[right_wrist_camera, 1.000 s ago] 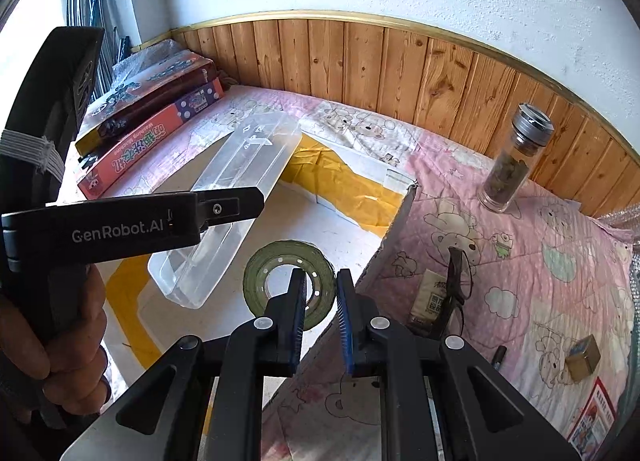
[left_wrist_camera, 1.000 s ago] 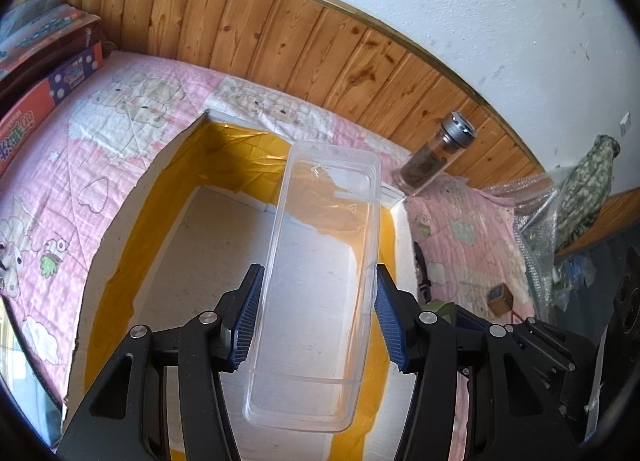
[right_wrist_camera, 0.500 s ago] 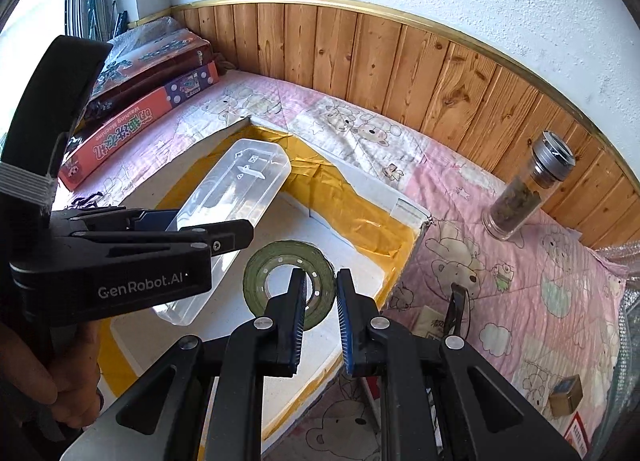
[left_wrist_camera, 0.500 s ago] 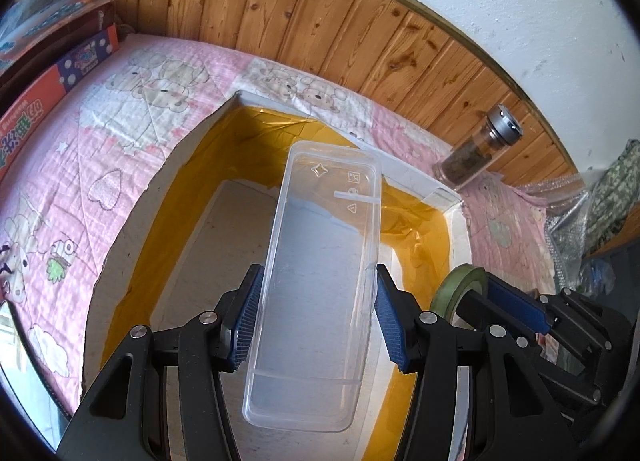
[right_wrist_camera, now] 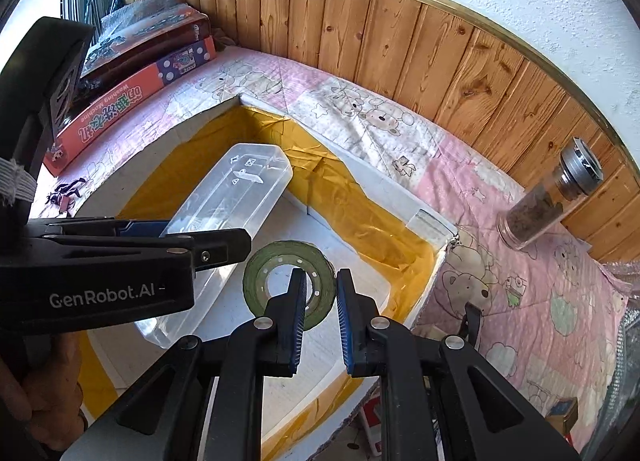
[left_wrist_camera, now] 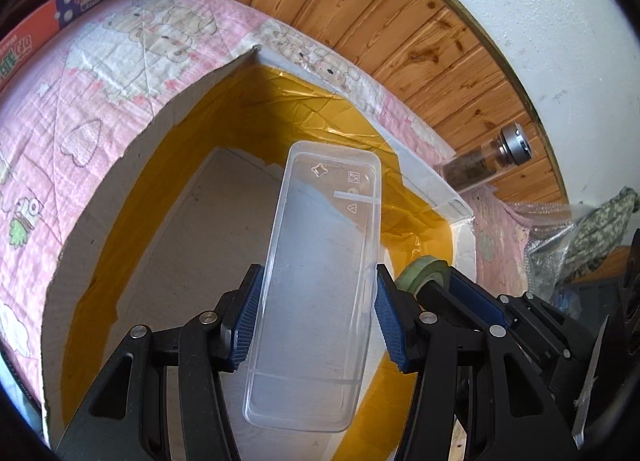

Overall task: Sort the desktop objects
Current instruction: 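Carry the clear box and tape roll with both tools into the yellow-lined cardboard box, then lower and open both tools, releasing the clear box and tape roll inside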

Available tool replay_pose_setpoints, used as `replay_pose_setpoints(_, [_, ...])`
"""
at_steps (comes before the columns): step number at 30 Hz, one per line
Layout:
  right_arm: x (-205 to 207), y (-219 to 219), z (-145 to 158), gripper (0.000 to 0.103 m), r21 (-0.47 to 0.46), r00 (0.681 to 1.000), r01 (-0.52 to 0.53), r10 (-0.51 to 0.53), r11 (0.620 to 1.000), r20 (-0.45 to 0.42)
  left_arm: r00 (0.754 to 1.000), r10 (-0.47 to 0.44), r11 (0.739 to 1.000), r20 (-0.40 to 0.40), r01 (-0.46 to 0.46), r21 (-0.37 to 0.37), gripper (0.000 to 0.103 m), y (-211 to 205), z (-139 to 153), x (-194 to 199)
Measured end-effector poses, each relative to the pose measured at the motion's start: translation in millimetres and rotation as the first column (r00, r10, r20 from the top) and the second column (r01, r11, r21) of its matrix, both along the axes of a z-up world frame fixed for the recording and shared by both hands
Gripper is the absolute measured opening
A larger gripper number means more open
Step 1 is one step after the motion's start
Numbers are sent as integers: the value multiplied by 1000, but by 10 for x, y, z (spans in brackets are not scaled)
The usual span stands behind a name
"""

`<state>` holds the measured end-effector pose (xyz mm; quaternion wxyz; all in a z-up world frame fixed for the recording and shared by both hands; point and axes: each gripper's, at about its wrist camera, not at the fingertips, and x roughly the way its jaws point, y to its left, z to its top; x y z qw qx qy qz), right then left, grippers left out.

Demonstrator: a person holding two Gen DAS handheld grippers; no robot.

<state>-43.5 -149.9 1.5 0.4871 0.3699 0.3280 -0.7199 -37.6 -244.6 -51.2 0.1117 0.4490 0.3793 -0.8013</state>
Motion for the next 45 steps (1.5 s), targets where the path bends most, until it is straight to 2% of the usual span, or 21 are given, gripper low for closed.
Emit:
replay_pose_setpoints(8, [-137,-87,-103,17,18,996,20,-21,1000,86,997,65,990,50,-70,121,55,-134,-239,-32])
replay_pose_setpoints(15, [-193,-218,-240,17,85,999,-6,1,996,54,990,99,993,99,-106,59,56,-158,-297,-92])
replay_pose_setpoints(32, [-216,-519,-509,17,244,994,-85,98,966,-40,975,98,995,198,-91,-43,56,-86,-493,-308])
replay_pose_setpoints(37, [-235,-549,-525,17,274,993,-89,107,958,-51,968,105,994,228,-96,-47,56,-123,-585,-362])
replay_pose_setpoints(45, [-284,-645,-597,17,357,992,-97,120,929,-43,971,67,997,229,-71,8,56,-203,-707,-407])
